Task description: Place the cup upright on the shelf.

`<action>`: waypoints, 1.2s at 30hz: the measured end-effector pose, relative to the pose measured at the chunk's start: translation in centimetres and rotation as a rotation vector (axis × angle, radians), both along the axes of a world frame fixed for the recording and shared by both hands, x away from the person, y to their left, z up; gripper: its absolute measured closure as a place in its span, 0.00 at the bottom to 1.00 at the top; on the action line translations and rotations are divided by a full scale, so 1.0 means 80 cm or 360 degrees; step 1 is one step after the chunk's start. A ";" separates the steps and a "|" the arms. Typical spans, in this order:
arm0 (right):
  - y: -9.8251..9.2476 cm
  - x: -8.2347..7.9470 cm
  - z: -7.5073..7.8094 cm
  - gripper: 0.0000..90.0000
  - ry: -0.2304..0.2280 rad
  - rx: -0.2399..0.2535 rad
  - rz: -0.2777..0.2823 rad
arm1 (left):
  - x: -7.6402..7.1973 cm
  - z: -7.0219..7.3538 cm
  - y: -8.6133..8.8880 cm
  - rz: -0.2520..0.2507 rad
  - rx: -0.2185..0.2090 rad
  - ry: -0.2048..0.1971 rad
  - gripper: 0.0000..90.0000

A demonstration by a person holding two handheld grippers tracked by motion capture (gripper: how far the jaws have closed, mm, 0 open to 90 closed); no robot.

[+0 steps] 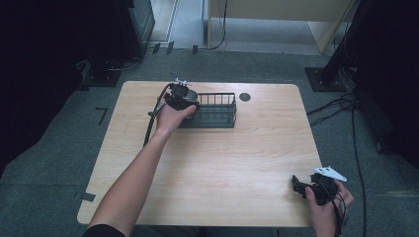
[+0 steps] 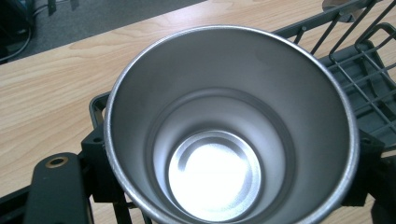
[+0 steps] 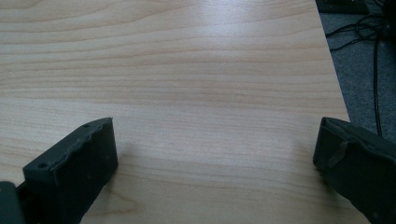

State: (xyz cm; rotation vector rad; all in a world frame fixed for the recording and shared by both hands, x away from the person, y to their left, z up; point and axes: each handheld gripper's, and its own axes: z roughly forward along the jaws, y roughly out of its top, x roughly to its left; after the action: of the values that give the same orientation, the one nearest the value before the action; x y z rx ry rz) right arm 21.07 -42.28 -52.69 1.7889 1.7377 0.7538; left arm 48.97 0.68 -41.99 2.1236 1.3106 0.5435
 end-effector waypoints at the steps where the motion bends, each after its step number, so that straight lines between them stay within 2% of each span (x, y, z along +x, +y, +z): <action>1: 0.000 0.000 0.000 0.00 0.0000 -0.0001 0.0001 | 0.000 0.000 0.000 0.0000 -0.0001 0.0003 0.21; 4: 0.000 0.000 0.000 0.00 0.0000 0.0000 0.0001 | -0.001 0.000 0.000 0.0002 0.0008 0.0014 0.15; 6: 0.000 0.000 0.000 0.00 0.0000 -0.0001 0.0001 | -0.001 0.003 0.000 -0.0008 -0.0003 0.0045 0.12; 12: 0.000 0.000 0.000 0.00 0.0000 0.0000 0.0001 | -0.003 0.009 0.002 0.0005 -0.0013 0.0044 0.01; 19: 0.000 0.000 0.000 0.00 0.0000 -0.0001 0.0001 | -0.011 0.024 0.009 -0.0001 -0.0044 0.0012 0.00; 26: 0.000 0.001 0.000 0.00 0.0002 -0.0003 0.0002 | -0.027 0.044 0.018 -0.0036 -0.0074 -0.0034 0.00; 36: 0.000 0.001 0.000 0.00 0.0001 -0.0003 0.0002 | -0.047 0.046 0.037 -0.0018 -0.0102 -0.0038 0.00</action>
State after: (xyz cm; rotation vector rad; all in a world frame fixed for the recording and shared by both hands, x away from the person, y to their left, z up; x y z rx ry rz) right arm 21.13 -42.29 -52.68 1.7875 1.7397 0.7520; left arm 45.22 3.64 -38.32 2.0656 1.2850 0.5137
